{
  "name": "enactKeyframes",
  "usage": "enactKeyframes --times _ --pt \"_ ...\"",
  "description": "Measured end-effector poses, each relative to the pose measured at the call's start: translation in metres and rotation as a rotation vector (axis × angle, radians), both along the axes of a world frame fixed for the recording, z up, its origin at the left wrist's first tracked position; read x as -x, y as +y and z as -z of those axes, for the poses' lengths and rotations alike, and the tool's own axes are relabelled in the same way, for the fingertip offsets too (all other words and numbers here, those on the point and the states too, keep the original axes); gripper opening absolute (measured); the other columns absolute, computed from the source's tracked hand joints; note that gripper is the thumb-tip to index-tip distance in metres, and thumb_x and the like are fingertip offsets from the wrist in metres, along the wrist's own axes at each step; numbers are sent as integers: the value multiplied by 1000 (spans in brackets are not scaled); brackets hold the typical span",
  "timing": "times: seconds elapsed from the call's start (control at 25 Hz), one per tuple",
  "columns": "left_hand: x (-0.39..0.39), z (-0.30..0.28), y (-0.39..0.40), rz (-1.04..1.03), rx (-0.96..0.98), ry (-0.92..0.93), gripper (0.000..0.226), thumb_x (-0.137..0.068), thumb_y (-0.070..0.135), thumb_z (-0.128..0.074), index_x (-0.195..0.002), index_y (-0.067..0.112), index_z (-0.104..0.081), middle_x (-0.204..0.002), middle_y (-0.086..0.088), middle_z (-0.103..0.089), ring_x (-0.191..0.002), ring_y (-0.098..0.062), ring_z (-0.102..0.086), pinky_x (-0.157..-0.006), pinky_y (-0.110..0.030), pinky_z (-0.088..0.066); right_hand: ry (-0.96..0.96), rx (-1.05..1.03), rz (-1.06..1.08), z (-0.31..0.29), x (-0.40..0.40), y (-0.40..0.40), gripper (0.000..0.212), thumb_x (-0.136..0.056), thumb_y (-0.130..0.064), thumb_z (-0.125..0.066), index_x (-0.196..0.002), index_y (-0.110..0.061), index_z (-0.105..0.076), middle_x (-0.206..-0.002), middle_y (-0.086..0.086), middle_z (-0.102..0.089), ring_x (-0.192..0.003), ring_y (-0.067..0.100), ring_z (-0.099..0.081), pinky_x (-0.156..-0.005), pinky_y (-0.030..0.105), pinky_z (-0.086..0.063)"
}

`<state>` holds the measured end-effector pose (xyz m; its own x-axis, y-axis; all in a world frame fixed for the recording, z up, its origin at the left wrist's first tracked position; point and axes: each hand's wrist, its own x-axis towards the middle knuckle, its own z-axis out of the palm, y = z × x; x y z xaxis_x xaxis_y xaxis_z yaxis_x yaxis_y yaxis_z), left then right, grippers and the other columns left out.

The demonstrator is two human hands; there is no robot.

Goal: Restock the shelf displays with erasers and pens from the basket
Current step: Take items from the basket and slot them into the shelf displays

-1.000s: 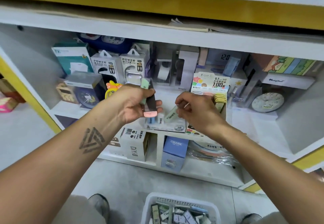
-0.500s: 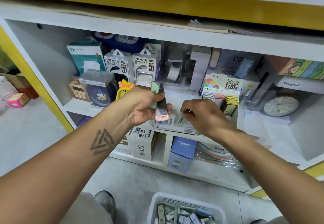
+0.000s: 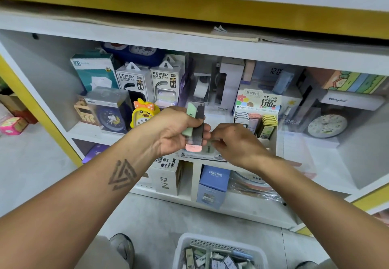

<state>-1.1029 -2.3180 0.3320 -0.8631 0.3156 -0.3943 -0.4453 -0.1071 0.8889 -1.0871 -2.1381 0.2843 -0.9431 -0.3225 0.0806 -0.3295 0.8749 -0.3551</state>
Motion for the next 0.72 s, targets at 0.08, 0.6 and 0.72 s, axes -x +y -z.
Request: enactKeyframes --times 0.08,0.6,0.72 --pt "-3 -1 3 88 63 34 10 -92 -9 -53 -96 -2 -59 -71 -17 -66 -62 -26 -65 -65 -41 -60 142 198 135 -9 0 3 26 -99 -16 -55 -118 -22 -71 -119 -3 -69 -100 16 -63 -92 35 -52" --pt "-5 1 14 245 181 -37 13 -89 -7 -54 -100 1 -56 -83 -17 -63 -66 -24 -61 -70 -37 -53 -97 953 247 -42 -5 38 10 -86 -2 -75 -92 5 -70 -75 18 -69 -62 17 -62 -59 24 -53" --pt "0 -3 9 167 143 -75 12 -95 8 -48 -96 4 -59 -84 -14 -66 -64 -24 -61 -71 -38 -53 -134 997 254 -43 -7 45 7 -87 0 -72 -92 5 -71 -77 27 -70 -59 20 -67 -56 23 -55"
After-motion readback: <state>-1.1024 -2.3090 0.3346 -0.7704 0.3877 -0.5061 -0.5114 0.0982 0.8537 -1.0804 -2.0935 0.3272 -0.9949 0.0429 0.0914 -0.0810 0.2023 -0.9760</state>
